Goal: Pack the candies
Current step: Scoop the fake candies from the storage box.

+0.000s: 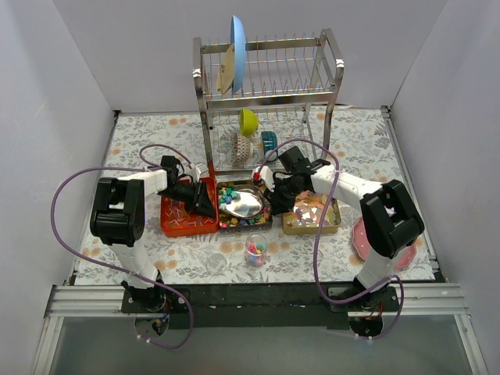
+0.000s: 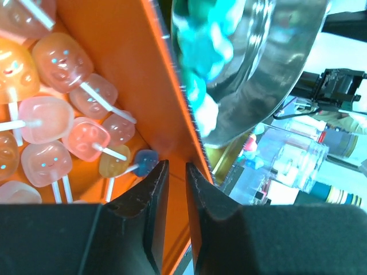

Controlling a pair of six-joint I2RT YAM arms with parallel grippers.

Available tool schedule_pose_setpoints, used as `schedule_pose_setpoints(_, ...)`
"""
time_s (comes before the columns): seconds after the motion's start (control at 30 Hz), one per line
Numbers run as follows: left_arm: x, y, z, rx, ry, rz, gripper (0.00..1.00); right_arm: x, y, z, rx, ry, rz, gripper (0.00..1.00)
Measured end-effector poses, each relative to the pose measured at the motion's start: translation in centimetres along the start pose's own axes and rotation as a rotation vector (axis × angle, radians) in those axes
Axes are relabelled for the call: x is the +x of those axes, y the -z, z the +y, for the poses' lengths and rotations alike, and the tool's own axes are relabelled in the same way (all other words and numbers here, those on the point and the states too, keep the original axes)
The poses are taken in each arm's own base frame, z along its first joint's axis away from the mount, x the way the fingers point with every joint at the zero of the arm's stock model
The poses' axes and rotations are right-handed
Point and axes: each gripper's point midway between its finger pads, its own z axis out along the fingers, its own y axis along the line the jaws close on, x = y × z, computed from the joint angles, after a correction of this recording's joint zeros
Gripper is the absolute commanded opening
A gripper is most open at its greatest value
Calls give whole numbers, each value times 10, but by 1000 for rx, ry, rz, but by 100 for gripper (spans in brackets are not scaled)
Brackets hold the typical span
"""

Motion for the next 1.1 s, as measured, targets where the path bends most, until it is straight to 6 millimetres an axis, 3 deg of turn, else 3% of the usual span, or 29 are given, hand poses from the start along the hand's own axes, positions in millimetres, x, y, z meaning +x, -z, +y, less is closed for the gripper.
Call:
schedule_pose_setpoints(0.2, -12, 11, -8, 8, -46, -5, 27, 2, 3, 8, -16, -24, -83, 1)
schedule_pose_setpoints(0.5, -40, 29, -40, 84, -123, -42, 34, 0, 5, 8, -43, -65, -218, 1)
schedule_pose_setpoints(0.77, -36, 36, -37, 83, -102, -37, 35, 0, 16, 4, 6, -59, -247, 1)
schedule_pose_setpoints(0.93, -37, 42, -31, 61, -110, -51, 37, -4, 39, 10, 27, -47, -305, 1)
schedule_pose_setpoints(1.1, -41, 50, -26, 31, -122, -78, 39, -20, 63, 15, 33, -63, -407, 1)
